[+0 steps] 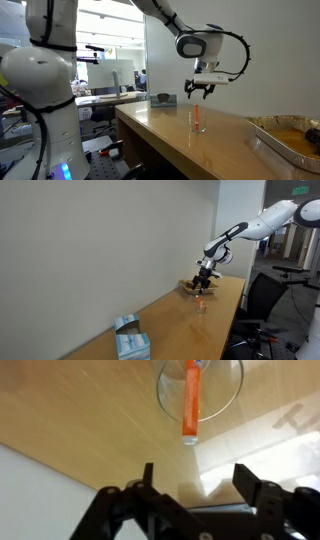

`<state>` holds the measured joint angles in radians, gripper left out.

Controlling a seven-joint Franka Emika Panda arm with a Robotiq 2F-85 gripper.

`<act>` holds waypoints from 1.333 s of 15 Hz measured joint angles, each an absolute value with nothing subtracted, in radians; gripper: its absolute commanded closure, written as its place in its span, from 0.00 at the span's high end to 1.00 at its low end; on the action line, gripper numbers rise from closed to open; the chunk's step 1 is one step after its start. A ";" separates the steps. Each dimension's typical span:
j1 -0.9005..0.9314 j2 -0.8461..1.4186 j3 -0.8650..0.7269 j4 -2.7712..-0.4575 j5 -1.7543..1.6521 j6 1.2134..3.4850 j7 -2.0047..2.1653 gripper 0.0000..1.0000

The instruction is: Put the marker in the colourless glass

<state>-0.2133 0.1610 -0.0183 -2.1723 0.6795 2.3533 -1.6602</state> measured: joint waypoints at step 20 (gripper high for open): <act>-0.013 0.076 0.000 -1.938 -0.028 1.948 -0.274 1.00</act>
<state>-0.0129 0.0759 0.0005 -1.9381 -0.0277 1.9482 -0.2739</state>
